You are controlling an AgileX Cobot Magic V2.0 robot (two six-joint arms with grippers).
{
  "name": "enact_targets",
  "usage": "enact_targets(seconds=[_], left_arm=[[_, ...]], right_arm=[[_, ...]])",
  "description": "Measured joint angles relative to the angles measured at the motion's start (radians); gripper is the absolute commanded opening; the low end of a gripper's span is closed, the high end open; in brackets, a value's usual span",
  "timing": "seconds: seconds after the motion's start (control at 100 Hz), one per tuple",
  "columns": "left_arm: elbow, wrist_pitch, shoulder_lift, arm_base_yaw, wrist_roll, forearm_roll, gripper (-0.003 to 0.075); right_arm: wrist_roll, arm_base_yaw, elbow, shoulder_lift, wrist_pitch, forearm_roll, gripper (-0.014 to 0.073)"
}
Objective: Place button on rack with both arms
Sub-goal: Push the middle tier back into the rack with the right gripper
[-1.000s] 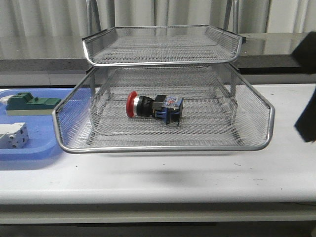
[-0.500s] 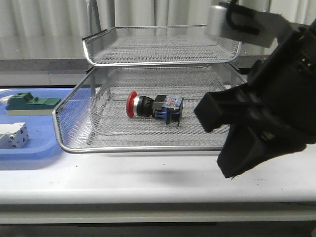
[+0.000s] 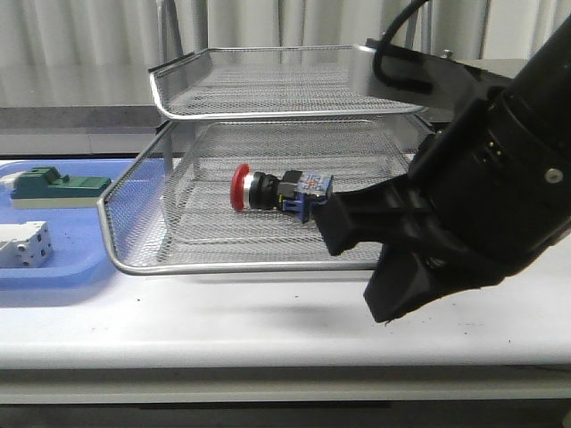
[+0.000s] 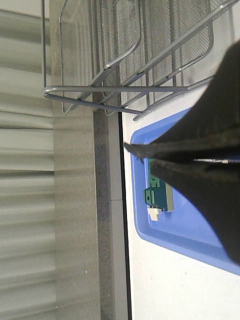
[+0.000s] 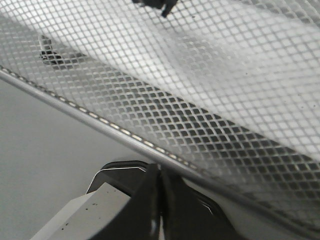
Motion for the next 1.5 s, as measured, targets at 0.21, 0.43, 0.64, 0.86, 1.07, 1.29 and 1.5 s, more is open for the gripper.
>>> enact_targets(seconds=[0.21, 0.43, 0.64, 0.86, 1.07, 1.29, 1.5], left_arm=[[0.0, 0.0, 0.0, 0.0, 0.0, 0.0, -0.002], [0.0, 0.0, 0.0, 0.0, 0.0, 0.0, -0.002], [0.0, 0.0, 0.0, 0.0, -0.002, 0.0, -0.002], [0.0, 0.0, 0.0, 0.0, -0.002, 0.0, -0.002], [0.0, 0.0, 0.0, 0.0, -0.002, 0.0, -0.002], [0.0, 0.0, 0.0, 0.0, -0.002, 0.0, -0.002], [0.0, 0.0, 0.0, 0.0, -0.002, 0.0, -0.002]], right_arm=[[0.0, 0.0, 0.0, 0.003, -0.099, 0.0, -0.006], [0.0, -0.046, 0.0, 0.042, -0.19, 0.0, -0.006], [-0.002, -0.106, -0.042, 0.104, -0.199, -0.022, -0.006], [-0.004, -0.151, -0.146, 0.157, -0.204, -0.072, -0.006], [-0.006, -0.174, -0.228, 0.207, -0.194, -0.106, -0.006], [-0.006, -0.176, -0.256, 0.211, -0.154, -0.114, -0.006], [-0.006, -0.176, -0.256, 0.158, -0.054, -0.125, -0.006]])
